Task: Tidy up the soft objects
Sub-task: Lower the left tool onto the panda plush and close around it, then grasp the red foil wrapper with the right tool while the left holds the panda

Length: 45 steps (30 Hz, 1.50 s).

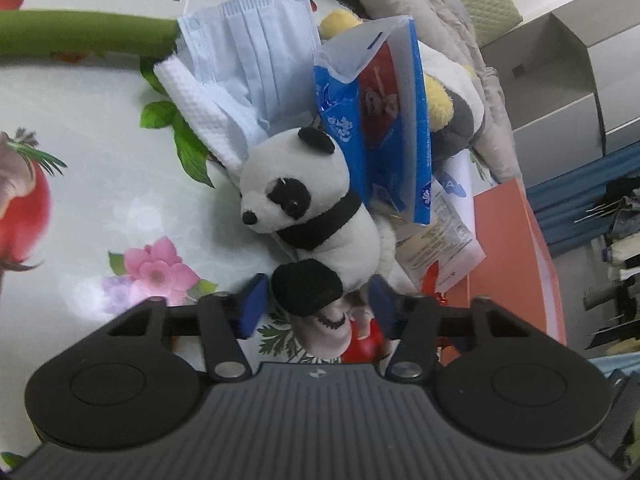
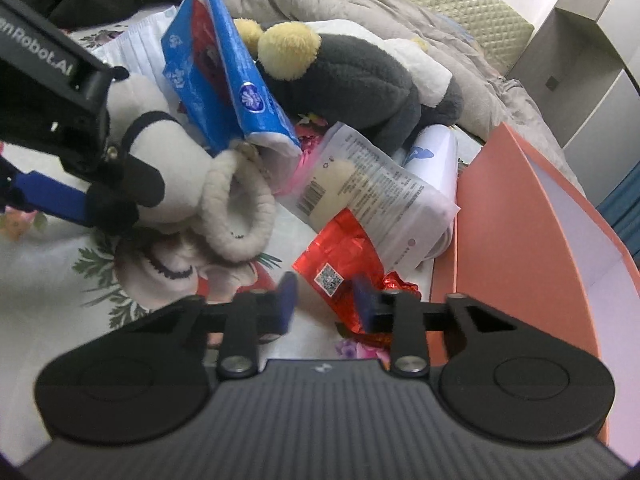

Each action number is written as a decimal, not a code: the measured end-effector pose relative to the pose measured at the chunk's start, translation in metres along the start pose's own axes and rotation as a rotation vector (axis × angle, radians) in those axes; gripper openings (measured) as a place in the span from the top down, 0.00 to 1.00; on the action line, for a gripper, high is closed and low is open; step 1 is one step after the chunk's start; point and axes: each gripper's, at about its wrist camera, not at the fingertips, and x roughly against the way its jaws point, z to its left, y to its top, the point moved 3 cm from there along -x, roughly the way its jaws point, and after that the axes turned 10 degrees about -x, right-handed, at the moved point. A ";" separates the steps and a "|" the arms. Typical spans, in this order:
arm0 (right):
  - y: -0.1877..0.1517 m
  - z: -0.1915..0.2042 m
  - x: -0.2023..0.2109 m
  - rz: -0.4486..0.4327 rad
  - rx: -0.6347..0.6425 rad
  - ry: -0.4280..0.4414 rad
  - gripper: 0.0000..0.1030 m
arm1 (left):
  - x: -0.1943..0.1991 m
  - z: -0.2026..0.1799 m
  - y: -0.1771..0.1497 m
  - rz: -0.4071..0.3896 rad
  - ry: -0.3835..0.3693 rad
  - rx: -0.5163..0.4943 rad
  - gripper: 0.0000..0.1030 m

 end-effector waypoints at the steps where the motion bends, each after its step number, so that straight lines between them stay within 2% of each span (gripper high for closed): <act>1: 0.000 0.000 0.000 -0.001 0.001 -0.002 0.78 | -0.002 0.000 0.000 0.003 -0.009 0.009 0.56; 5: 0.001 0.000 0.006 -0.019 -0.001 -0.004 0.88 | -0.005 0.000 0.000 0.010 -0.023 0.024 0.68; 9: 0.003 0.001 0.018 -0.039 0.008 0.009 0.93 | 0.004 -0.001 0.000 -0.007 -0.039 0.026 0.72; 18: 0.000 0.000 0.060 -0.068 0.015 0.041 0.97 | 0.043 -0.015 -0.016 -0.036 -0.040 0.020 0.74; 23: -0.014 0.003 0.089 -0.077 0.032 0.063 0.97 | 0.071 -0.013 -0.041 -0.037 -0.054 0.034 0.74; 28: -0.033 0.009 0.118 -0.083 0.051 0.098 0.97 | 0.101 -0.002 -0.069 -0.052 -0.029 0.051 0.74; 31: -0.043 0.013 0.132 -0.084 0.050 0.140 0.97 | 0.119 0.007 -0.083 -0.066 -0.015 0.067 0.74; 33: -0.047 0.015 0.139 -0.079 0.024 0.223 0.97 | 0.131 0.014 -0.090 -0.077 0.004 0.077 0.74; 39: -0.054 0.016 0.141 -0.034 -0.058 0.335 0.94 | 0.146 0.036 -0.104 -0.081 0.054 0.124 0.72; 41: -0.054 0.013 0.141 -0.012 -0.093 0.375 0.90 | 0.149 0.037 -0.107 -0.077 0.071 0.118 0.66; 42: -0.054 0.012 0.141 -0.003 -0.109 0.396 0.88 | 0.150 0.036 -0.108 -0.074 0.075 0.114 0.58; 43: -0.054 0.010 0.141 0.007 -0.129 0.425 0.73 | 0.151 0.036 -0.110 -0.069 0.082 0.115 0.54; 44: -0.054 0.007 0.142 0.014 -0.146 0.443 0.55 | 0.152 0.036 -0.110 -0.068 0.090 0.117 0.45; 45: -0.053 0.004 0.142 0.019 -0.166 0.460 0.47 | 0.154 0.036 -0.111 -0.072 0.098 0.117 0.42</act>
